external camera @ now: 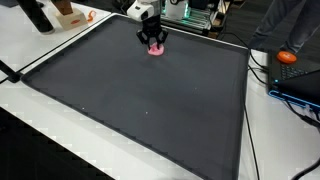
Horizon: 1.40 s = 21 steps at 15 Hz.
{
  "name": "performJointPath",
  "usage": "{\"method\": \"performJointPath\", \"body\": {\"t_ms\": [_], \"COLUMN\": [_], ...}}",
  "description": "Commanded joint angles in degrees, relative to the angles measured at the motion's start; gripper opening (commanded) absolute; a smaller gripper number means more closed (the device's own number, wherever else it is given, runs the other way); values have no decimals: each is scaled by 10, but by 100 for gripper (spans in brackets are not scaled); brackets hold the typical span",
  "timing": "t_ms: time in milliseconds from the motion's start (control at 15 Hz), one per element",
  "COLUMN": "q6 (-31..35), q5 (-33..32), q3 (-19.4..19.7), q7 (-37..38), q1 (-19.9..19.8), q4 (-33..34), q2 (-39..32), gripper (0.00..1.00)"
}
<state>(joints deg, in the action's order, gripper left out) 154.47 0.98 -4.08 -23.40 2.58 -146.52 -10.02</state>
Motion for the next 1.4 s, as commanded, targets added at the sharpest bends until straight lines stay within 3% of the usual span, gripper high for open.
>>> {"method": "performJointPath", "body": {"t_ms": [0, 133, 600, 667, 733, 867, 1333], "q6": [-8, -9, -16, -19, -21, -27, -92], "q5": [-15, -13, -13, -10, -7, -6, -18], "q3": [-6, -7, -6, -7, -8, -8, -15], "q7": [19, 21, 35, 38, 40, 44, 53], "q1": [-4, -4, -3, -4, -4, -4, 6], "q4": [4, 5, 6, 6, 6, 6, 34], "q2": [-7, -6, -2, -1, 2, 6, 20], "gripper": [10, 1, 1, 31, 32, 44, 98]}}
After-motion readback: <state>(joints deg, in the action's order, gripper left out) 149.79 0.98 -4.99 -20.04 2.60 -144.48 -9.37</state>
